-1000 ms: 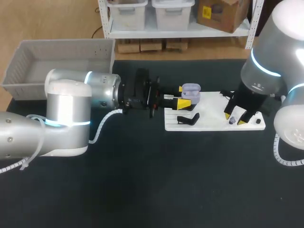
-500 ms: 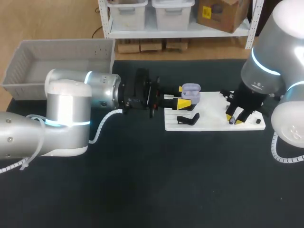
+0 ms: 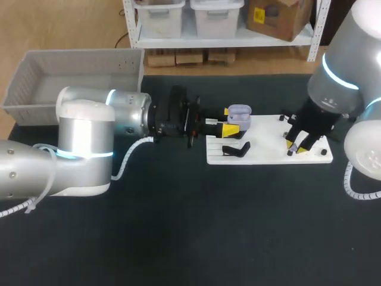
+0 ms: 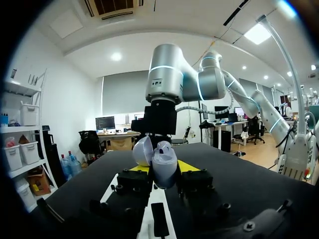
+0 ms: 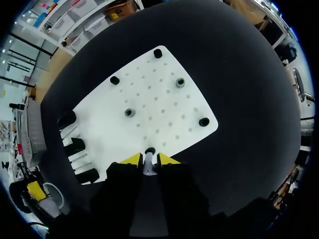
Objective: Pick up each earbud case from the left stands, insert the matching earbuds, close the lid, and place the case in the box.
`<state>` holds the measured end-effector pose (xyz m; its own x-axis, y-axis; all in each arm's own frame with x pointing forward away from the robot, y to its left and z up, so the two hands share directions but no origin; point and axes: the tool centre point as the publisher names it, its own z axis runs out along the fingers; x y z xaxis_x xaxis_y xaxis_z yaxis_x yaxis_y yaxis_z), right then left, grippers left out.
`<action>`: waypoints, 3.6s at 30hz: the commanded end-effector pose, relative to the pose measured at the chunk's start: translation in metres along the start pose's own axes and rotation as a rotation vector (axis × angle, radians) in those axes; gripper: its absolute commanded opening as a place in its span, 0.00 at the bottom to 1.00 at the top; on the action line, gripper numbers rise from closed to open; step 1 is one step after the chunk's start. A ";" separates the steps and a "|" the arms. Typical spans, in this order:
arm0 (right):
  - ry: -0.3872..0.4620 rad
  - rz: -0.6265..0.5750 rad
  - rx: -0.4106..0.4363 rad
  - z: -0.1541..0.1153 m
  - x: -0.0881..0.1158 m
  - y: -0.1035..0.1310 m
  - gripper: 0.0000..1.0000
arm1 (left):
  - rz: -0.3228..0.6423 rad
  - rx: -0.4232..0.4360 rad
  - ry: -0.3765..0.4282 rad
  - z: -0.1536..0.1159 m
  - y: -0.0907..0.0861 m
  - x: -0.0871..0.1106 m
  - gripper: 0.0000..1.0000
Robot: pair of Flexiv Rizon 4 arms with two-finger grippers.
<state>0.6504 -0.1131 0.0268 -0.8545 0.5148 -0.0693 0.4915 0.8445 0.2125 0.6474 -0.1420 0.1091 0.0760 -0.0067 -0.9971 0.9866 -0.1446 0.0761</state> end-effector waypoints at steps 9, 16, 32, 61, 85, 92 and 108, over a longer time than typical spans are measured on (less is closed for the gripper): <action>0.048 -0.084 -0.073 -0.087 0.007 0.001 0.00 | 0.001 -0.004 0.001 0.000 -0.001 0.000 0.00; 0.003 -0.221 -0.039 -0.140 0.016 0.019 0.00 | 0.001 -0.004 0.001 0.000 -0.001 0.000 0.00; 0.002 -0.495 0.074 -0.151 0.044 0.059 0.00 | 0.001 -0.004 0.001 0.000 -0.001 0.000 0.00; 0.111 -0.921 0.090 -0.150 0.068 0.136 0.00 | 0.001 -0.004 0.001 0.000 -0.001 0.000 0.00; 0.252 -1.046 0.100 -0.113 0.078 0.146 0.00 | 0.001 -0.004 0.001 0.000 -0.001 0.000 0.00; 0.263 -1.039 0.107 -0.107 0.075 0.144 0.00 | 0.001 -0.004 0.001 0.000 -0.001 0.000 0.00; 0.270 -1.023 0.107 -0.101 0.070 0.139 0.00 | 0.001 -0.004 0.001 0.000 -0.001 0.000 0.00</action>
<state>0.6410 0.0264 0.1515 -0.8722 -0.4860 0.0549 -0.4808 0.8726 0.0861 0.6474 -0.1420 0.1091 0.0760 -0.0066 -0.9971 0.9866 -0.1445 0.0761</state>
